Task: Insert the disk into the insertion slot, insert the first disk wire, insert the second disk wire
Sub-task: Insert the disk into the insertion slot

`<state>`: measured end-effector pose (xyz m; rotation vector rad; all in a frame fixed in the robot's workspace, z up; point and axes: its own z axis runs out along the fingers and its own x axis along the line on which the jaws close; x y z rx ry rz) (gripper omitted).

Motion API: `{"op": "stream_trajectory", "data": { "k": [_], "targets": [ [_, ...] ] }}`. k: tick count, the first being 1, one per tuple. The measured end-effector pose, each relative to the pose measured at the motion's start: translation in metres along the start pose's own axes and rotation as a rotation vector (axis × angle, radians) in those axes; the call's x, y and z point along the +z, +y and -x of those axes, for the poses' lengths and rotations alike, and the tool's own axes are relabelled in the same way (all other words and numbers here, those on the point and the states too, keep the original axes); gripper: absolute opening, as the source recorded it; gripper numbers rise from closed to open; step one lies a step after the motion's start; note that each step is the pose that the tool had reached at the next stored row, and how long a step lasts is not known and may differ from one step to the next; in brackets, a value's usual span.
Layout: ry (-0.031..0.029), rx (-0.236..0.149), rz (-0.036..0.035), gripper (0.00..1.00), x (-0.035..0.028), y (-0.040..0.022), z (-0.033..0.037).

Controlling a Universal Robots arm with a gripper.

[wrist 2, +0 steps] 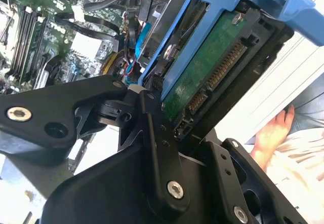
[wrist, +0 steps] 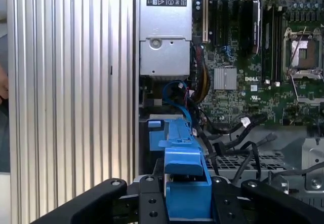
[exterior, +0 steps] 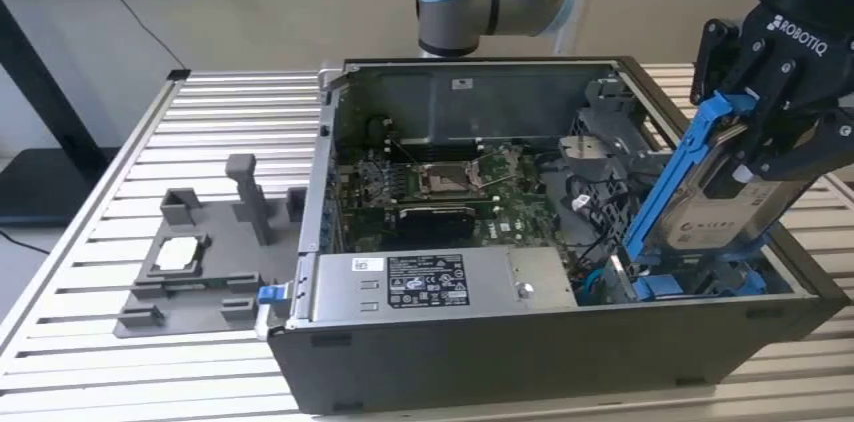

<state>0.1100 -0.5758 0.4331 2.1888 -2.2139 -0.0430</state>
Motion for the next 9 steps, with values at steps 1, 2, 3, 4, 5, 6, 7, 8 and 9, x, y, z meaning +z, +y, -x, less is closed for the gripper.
{"op": "stream_trajectory", "data": {
  "k": [1, 2, 3, 4, 5, 6, 7, 8, 9],
  "targets": [
    [0.0000, -0.001, 0.0000, 0.33, 0.0010, 0.0000, 0.0001],
    [-0.0001, -0.001, 0.0000, 0.33, 0.0021, -0.0001, 0.0003],
    [-0.0001, -0.002, 0.0000, 0.33, 0.0032, -0.0001, 0.0005],
    [0.0001, -0.003, 0.0000, 0.33, 0.0041, -0.0002, 0.0007],
    [0.0002, -0.004, 0.0000, 0.33, 0.0048, -0.0003, 0.0011],
    [0.0002, -0.005, 0.0000, 0.33, 0.0058, -0.0004, 0.0015],
    [0.0001, -0.006, 0.0000, 0.33, 0.0068, -0.0004, 0.0019],
    [0.0001, -0.007, 0.0000, 0.33, 0.0077, -0.0006, 0.0023],
    [0.0001, -0.008, 0.0000, 0.33, 0.0086, -0.0008, 0.0026]
  ]
}}
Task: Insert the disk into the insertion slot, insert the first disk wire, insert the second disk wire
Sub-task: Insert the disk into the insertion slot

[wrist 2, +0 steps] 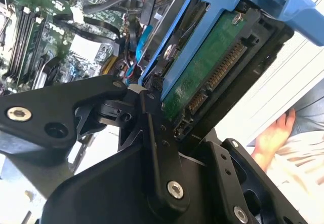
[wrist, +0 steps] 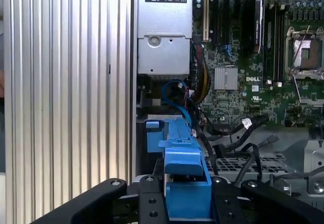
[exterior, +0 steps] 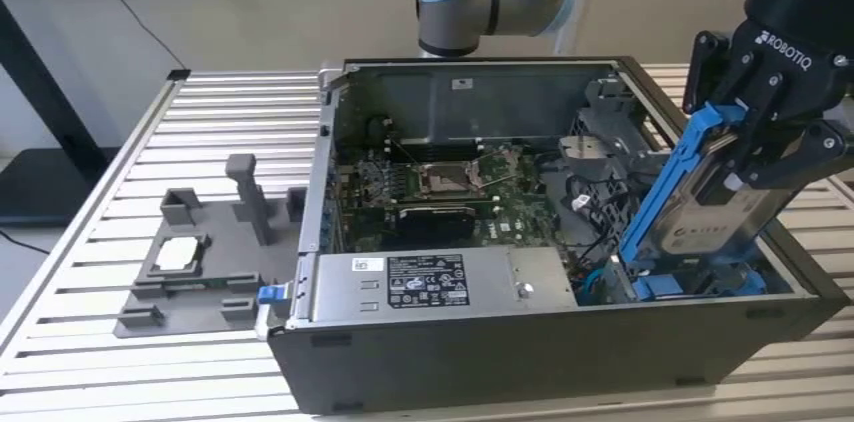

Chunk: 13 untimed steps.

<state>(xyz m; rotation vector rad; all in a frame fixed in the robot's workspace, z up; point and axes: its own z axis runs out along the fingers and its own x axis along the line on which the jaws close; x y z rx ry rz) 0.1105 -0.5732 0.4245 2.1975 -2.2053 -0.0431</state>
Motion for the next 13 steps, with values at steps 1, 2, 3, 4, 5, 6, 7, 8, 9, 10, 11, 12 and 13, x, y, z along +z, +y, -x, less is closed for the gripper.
{"op": "stream_trajectory", "data": {
  "k": [1, 2, 3, 4, 5, 6, 7, 8, 9, 10, 11, 12, 13],
  "targets": [
    [0.0001, -0.001, 0.0000, 0.33, 0.0008, -0.0003, 0.0003],
    [0.0001, -0.002, 0.0000, 0.33, 0.0016, -0.0008, 0.0007],
    [0.0002, -0.002, 0.0000, 0.33, 0.0023, -0.0011, 0.0009],
    [0.0002, -0.003, 0.0000, 0.33, 0.0030, -0.0014, 0.0011],
    [0.0002, -0.004, 0.0000, 0.33, 0.0037, -0.0017, 0.0014],
    [0.0002, -0.004, 0.0000, 0.33, 0.0045, -0.0021, 0.0016],
    [0.0003, -0.005, 0.0000, 0.33, 0.0052, -0.0025, 0.0017],
    [0.0003, -0.006, 0.0000, 0.33, 0.0059, -0.0029, 0.0020],
    [0.0003, -0.007, 0.0000, 0.33, 0.0066, -0.0034, 0.0022],
    [0.0003, -0.007, 0.0000, 0.33, 0.0074, -0.0039, 0.0024],
    [0.0006, -0.008, 0.0000, 0.33, 0.0080, -0.0042, 0.0025],
    [0.0005, -0.008, 0.0000, 0.33, 0.0088, -0.0044, 0.0027],
    [0.0005, -0.009, 0.0000, 0.33, 0.0097, -0.0047, 0.0029]
  ]
}}
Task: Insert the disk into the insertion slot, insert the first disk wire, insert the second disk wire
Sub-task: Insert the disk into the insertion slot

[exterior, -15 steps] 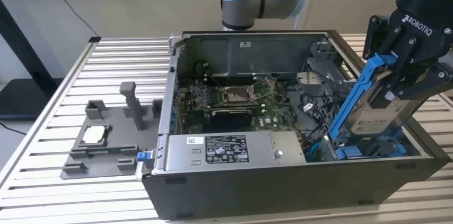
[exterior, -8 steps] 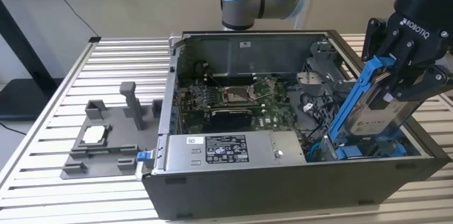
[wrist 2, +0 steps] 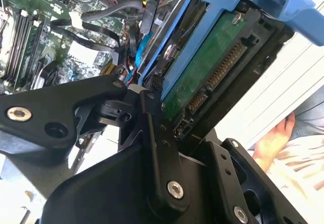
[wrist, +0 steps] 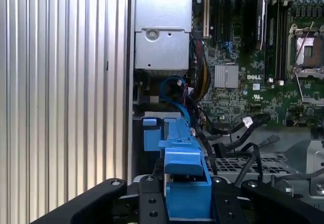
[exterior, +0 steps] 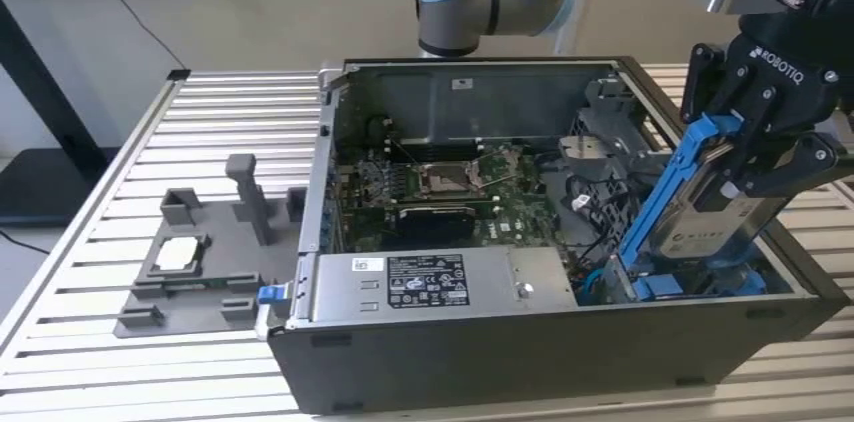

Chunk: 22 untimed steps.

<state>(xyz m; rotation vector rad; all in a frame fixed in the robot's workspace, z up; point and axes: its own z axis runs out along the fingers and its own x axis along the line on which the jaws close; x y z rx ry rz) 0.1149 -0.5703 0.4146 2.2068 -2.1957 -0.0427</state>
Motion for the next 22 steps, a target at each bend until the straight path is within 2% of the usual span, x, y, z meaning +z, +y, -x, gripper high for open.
{"op": "stream_trajectory", "data": {
  "k": [8, 22],
  "targets": [
    [0.0000, -0.003, 0.0000, 0.33, 0.0077, -0.0023, 0.0010],
    [-0.0002, -0.004, 0.0000, 0.33, 0.0325, -0.0034, 0.0014]
  ]
}}
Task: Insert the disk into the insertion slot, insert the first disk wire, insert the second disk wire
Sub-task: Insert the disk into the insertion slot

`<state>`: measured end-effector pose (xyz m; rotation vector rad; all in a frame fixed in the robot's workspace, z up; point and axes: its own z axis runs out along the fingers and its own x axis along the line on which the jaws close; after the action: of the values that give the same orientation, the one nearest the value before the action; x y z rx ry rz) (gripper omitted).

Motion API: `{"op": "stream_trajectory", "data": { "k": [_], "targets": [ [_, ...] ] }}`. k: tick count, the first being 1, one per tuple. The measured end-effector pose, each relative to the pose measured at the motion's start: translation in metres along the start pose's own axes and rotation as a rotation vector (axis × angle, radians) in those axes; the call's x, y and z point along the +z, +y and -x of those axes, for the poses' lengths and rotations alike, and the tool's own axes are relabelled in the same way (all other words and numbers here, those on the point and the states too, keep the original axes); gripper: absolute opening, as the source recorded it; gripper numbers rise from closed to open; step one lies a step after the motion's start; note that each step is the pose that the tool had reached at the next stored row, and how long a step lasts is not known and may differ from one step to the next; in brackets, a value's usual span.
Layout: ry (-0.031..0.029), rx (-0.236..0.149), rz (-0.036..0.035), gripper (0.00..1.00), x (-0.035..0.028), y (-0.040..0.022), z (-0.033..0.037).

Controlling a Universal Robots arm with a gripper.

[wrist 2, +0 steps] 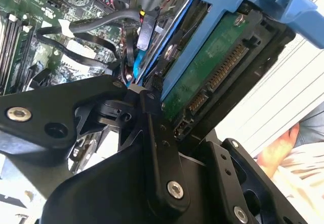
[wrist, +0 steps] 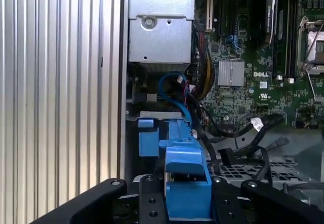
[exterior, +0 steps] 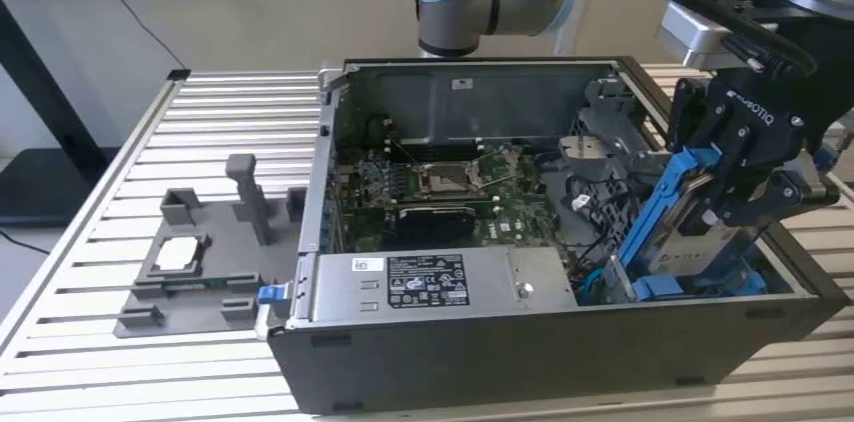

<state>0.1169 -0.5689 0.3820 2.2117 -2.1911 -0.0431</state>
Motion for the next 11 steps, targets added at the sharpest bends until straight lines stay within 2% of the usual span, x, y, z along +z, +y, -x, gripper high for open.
{"op": "stream_trajectory", "data": {
  "k": [5, 11],
  "targets": [
    [0.0000, 0.000, 0.0000, 0.33, 0.0084, -0.0003, 0.0000],
    [0.0001, 0.000, 0.0000, 0.33, 0.0094, -0.0004, 0.0000]
  ]
}}
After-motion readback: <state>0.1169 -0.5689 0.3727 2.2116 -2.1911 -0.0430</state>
